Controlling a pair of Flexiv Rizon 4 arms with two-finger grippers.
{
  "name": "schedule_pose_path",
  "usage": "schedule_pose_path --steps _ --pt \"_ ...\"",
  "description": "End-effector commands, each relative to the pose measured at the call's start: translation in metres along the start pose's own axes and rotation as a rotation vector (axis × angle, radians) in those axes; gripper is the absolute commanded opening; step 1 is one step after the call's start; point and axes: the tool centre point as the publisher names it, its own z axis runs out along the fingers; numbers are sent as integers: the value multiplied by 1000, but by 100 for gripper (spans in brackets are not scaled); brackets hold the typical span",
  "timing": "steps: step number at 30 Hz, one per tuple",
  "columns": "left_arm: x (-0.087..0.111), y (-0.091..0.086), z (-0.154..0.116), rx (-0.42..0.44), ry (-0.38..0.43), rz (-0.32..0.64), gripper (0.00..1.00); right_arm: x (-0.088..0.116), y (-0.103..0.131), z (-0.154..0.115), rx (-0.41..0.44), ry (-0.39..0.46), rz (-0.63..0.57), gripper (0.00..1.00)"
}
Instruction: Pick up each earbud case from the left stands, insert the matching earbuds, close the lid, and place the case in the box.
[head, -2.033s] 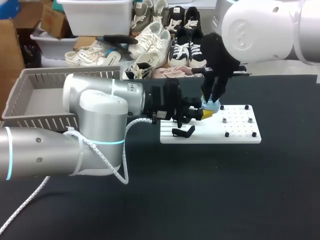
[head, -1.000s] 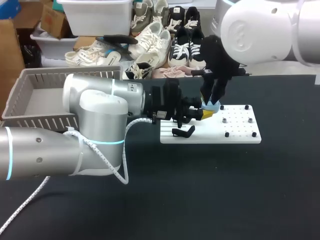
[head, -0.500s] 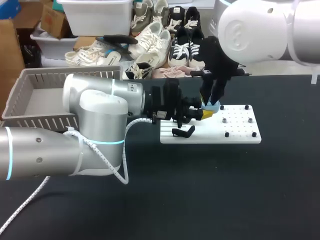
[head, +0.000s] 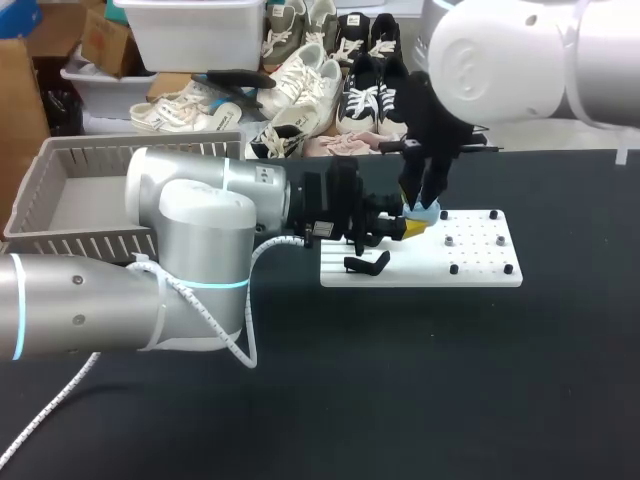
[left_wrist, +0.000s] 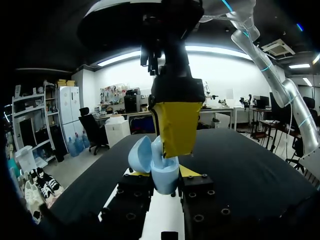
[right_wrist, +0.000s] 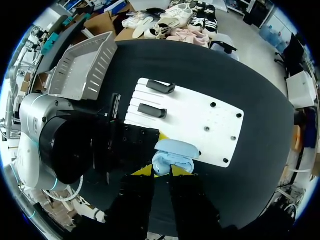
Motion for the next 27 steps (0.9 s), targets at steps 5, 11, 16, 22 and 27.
schedule_pose_path --steps 5,11,16,22,27 --pt "0 -1 0 -1 -3 1 0 -1 1 1 14 4 -1 5" --pt "0 -1 0 -1 -3 1 0 2 1 2 20 3 3 21" --pt "0 -1 0 -1 -3 1 0 3 0 2 19 4 9 27" --pt "0 -1 0 -1 -3 1 0 4 0 0 13 -2 13 28" --pt "0 -1 0 -1 -3 1 0 5 2 -13 12 -40 8 29"
